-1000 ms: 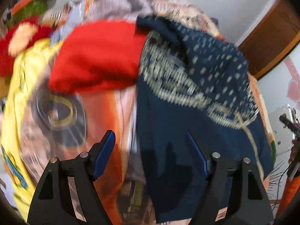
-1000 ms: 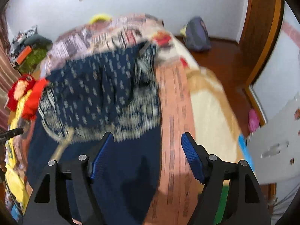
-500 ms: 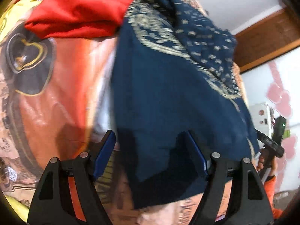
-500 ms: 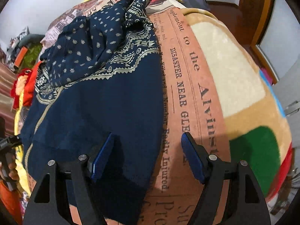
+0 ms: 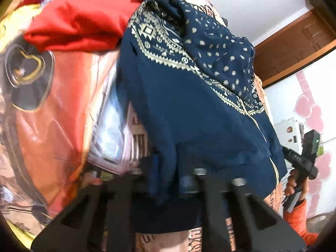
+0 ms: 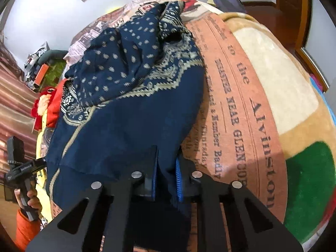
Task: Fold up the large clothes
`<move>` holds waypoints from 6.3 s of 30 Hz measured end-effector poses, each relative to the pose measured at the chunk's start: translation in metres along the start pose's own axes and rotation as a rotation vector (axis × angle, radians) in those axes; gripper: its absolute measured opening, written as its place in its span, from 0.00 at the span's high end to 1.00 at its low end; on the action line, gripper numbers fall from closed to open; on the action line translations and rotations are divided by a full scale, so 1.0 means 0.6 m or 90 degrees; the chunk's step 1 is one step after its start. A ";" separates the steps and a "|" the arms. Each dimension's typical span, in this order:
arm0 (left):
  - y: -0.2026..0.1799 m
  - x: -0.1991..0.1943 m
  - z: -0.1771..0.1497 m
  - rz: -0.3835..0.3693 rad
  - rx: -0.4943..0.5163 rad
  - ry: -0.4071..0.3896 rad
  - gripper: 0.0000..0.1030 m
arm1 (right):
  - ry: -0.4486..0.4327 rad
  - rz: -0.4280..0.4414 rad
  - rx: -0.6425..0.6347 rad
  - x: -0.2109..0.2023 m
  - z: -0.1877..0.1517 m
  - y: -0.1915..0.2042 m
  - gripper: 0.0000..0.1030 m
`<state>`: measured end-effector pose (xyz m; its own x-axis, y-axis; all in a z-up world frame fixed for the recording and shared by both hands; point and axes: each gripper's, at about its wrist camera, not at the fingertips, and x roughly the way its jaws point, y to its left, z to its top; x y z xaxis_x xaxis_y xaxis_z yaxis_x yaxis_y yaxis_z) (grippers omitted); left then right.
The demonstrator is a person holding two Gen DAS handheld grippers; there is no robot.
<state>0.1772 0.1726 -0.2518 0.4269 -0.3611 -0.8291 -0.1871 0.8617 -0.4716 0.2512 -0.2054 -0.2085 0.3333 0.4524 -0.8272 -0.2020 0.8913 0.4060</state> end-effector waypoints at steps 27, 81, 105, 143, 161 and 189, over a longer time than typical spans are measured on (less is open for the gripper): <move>-0.038 -0.055 0.396 -0.013 -0.021 -0.234 0.92 | -0.217 -0.015 -0.069 0.000 0.351 0.077 0.91; -0.102 0.168 0.519 0.137 0.118 -0.097 0.68 | -0.070 -0.070 -0.256 0.198 0.370 0.192 0.89; -0.130 0.209 0.451 0.166 0.214 -0.055 0.55 | -0.063 -0.086 -0.326 0.249 0.361 0.251 0.69; -0.032 0.098 0.250 0.166 0.093 -0.093 0.25 | -0.031 -0.170 -0.204 0.126 0.224 0.077 0.29; 0.051 0.140 0.251 -0.165 -0.189 -0.079 0.25 | -0.093 -0.158 -0.246 0.083 0.202 0.115 0.29; -0.064 0.053 0.370 -0.074 -0.114 -0.217 0.97 | -0.093 -0.099 -0.207 0.095 0.240 0.168 0.29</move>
<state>0.3945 0.2074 -0.1931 0.7173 -0.2883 -0.6343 -0.2583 0.7355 -0.6264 0.3826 -0.0853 -0.1587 0.5062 0.3340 -0.7951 -0.4124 0.9035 0.1170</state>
